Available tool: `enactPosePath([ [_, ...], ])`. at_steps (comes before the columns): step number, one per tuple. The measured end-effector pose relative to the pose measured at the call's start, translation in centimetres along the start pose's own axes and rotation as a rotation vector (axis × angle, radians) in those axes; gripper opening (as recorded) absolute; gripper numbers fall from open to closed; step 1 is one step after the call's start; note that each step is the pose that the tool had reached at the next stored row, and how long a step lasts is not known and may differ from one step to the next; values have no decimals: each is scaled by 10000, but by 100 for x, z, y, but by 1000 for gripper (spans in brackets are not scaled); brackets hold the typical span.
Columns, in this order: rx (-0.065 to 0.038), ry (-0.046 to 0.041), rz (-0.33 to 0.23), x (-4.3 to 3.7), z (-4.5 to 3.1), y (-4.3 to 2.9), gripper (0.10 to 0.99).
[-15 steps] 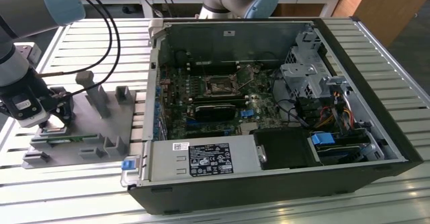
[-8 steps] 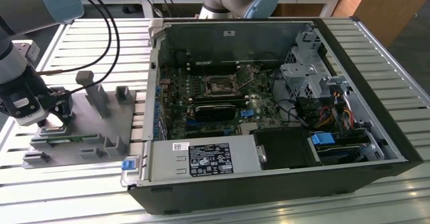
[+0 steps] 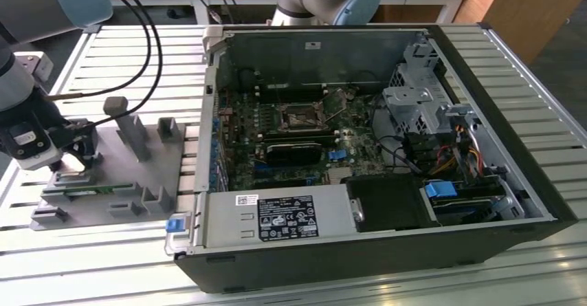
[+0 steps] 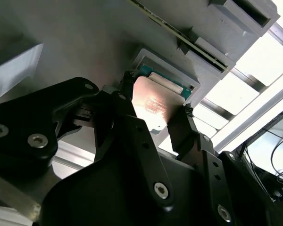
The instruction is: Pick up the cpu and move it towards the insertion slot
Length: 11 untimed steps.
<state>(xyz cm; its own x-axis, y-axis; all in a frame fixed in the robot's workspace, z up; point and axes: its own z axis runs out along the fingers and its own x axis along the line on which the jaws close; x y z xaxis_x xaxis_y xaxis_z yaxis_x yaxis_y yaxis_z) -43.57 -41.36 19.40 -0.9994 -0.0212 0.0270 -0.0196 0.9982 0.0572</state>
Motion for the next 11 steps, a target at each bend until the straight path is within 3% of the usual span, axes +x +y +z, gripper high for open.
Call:
enactPosePath([
  [11, -2, -8, 186, 2, -55, 4, 541],
])
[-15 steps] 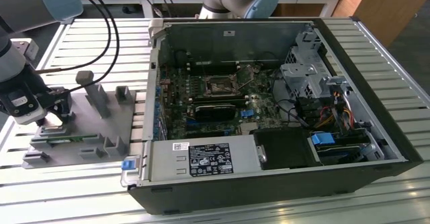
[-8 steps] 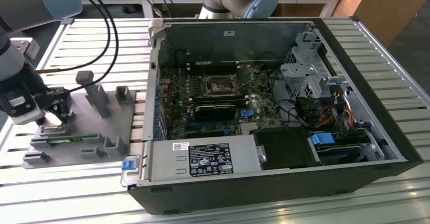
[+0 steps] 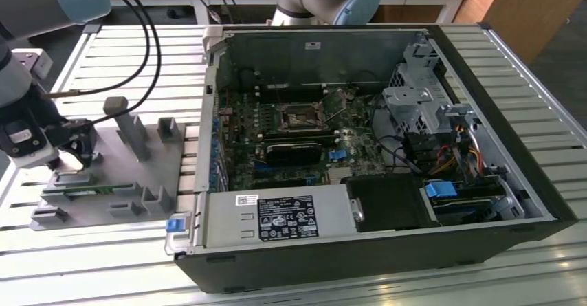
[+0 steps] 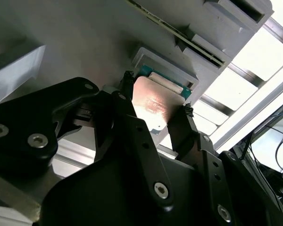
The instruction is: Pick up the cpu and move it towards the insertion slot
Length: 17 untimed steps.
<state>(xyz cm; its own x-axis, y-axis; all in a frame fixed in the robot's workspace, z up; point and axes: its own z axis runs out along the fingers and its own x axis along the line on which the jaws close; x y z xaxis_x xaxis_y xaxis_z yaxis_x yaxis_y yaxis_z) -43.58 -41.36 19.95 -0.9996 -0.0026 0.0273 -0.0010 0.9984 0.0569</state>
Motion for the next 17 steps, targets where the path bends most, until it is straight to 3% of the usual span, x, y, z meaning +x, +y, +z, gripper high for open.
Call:
enactPosePath([
  [17, -1, -1, 0, 3, -127, 7, 541],
])
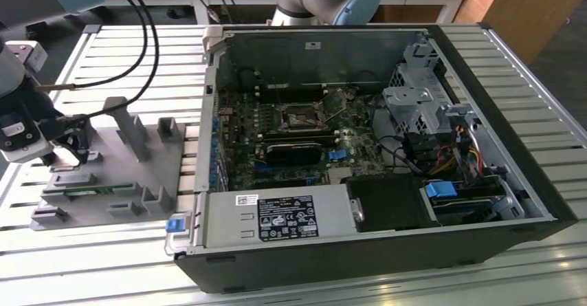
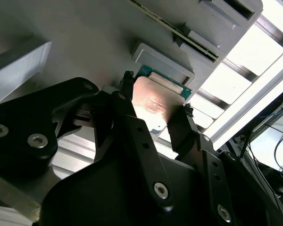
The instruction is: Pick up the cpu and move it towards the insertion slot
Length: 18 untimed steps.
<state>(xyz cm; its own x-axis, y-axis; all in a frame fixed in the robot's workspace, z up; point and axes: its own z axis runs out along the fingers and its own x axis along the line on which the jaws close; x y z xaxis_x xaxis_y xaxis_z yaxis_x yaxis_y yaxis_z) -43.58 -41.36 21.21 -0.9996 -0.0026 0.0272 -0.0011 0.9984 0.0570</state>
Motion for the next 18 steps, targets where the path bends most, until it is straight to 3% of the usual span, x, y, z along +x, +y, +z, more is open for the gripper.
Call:
enactPosePath([
  [18, 1, 0, 2, 5, -159, 9, 541],
])
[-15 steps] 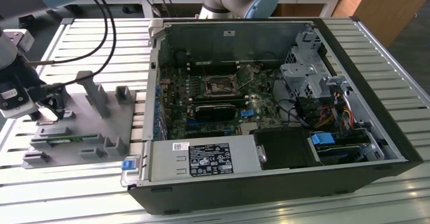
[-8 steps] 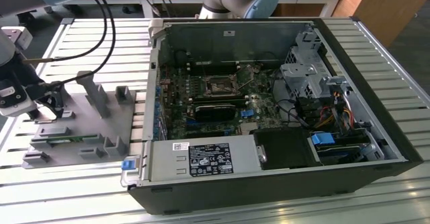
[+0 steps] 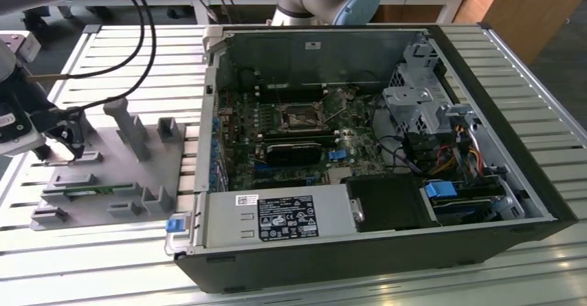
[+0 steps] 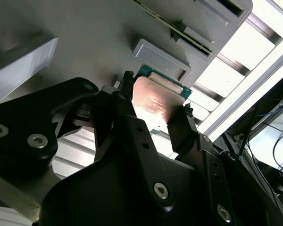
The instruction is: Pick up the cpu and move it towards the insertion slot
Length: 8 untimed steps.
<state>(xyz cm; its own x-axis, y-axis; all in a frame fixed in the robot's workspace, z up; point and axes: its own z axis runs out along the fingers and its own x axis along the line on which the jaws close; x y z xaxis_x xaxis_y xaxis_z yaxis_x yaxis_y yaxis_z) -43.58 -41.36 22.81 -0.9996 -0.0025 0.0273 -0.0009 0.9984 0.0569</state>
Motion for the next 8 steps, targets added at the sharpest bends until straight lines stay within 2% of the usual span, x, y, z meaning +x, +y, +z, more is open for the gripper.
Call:
enactPosePath([
  [8, 0, 0, 0, 2, -71, 4, 541],
])
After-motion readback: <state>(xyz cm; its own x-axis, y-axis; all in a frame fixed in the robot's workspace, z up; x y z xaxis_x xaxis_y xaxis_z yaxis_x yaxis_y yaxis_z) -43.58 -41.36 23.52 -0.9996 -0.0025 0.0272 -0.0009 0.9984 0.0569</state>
